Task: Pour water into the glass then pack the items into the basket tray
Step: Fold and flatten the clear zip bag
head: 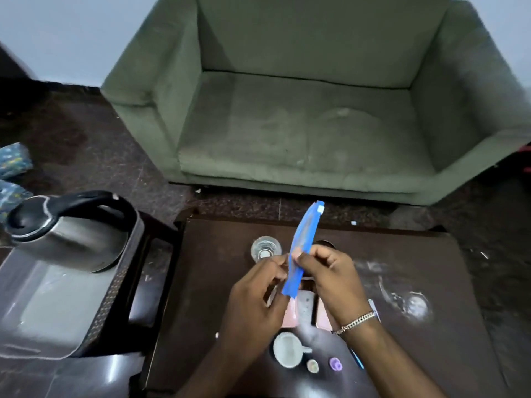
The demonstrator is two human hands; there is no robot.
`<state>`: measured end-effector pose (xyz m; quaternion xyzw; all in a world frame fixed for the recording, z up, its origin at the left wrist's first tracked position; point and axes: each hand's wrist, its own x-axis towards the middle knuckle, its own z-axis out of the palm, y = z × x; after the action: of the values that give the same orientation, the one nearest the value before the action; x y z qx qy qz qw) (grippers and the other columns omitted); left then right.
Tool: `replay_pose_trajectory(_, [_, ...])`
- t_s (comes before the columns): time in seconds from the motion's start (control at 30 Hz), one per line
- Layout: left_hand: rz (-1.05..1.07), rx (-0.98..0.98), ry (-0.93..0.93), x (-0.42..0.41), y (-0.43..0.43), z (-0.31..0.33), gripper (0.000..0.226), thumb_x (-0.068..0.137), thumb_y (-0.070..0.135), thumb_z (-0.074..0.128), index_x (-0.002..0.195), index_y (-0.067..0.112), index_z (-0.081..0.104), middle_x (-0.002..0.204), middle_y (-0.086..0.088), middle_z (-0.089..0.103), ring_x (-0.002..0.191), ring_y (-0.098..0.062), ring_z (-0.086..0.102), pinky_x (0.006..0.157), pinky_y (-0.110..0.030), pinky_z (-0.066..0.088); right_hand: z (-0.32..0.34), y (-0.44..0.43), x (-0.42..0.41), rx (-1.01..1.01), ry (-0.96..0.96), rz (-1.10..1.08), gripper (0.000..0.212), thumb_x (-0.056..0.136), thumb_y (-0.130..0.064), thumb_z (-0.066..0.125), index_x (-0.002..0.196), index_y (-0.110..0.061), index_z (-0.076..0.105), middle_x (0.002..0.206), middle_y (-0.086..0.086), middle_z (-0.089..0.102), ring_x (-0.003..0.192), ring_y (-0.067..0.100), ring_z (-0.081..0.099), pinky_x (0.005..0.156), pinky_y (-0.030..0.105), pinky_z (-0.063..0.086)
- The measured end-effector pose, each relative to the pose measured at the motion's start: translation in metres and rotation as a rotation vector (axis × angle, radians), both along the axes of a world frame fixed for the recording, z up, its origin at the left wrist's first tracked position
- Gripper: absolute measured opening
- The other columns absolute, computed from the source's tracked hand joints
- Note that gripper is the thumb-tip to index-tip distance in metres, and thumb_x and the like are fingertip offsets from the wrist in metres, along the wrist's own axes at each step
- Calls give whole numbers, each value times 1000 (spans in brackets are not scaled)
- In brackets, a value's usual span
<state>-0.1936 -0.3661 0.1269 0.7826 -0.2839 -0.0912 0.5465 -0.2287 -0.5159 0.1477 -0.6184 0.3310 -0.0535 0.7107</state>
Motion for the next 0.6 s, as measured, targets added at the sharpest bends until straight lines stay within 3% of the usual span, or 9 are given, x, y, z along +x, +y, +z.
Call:
replay_pose_trajectory(0.1, [-83, -18, 105, -13, -11, -6, 27, 84, 14, 75, 107, 18, 62, 119, 9, 70, 104, -16, 72, 86, -36, 59, -2, -17, -15, -47, 0, -19, 15, 94, -3, 65, 83, 7, 70, 79, 27, 69, 71, 26, 63, 71, 47, 58])
replay_pose_trajectory(0.23, [14, -97, 280, -17, -28, 6, 36, 93, 51, 70, 105, 22, 52, 107, 5, 75, 96, -15, 76, 80, -22, 57, -3, -27, -29, -161, -15, 47, 22, 94, -3, 65, 77, 12, 63, 70, 27, 61, 65, 19, 51, 61, 36, 43])
replay_pose_trajectory(0.3, [107, -56, 284, -11, -38, 11, 31, 93, 40, 73, 103, 24, 48, 100, 11, 73, 83, -9, 76, 69, -17, 56, -3, -30, -33, -197, -32, 113, 32, 94, -7, 67, 71, 11, 56, 63, 24, 50, 62, 17, 41, 59, 35, 34])
replay_pose_trajectory(0.4, [51, 107, 159, 2, -49, 14, 30, 90, 3, 67, 102, 27, 53, 97, 8, 65, 63, -8, 68, 58, -20, 47, -2, -33, -40, -216, -65, 198, 34, 96, -15, 67, 70, 5, 60, 67, 28, 58, 61, 17, 47, 60, 33, 38])
replay_pose_trajectory(0.53, [51, 259, 51, 11, -53, 16, 38, 78, -13, 60, 94, 18, 75, 108, 6, 67, 90, -11, 65, 78, -33, 54, -1, -38, -47, -287, -16, 139, 12, 91, -4, 67, 84, -13, 68, 65, 6, 68, 59, 20, 62, 68, 39, 52])
replay_pose_trajectory(0.6, [118, 316, 14, 13, -51, 21, 41, 77, -13, 59, 105, 11, 77, 122, 5, 66, 103, -15, 67, 91, -37, 56, 2, -44, -53, -449, 36, 7, 31, 86, -1, 69, 104, -26, 65, 69, -3, 62, 61, 15, 60, 67, 35, 53])
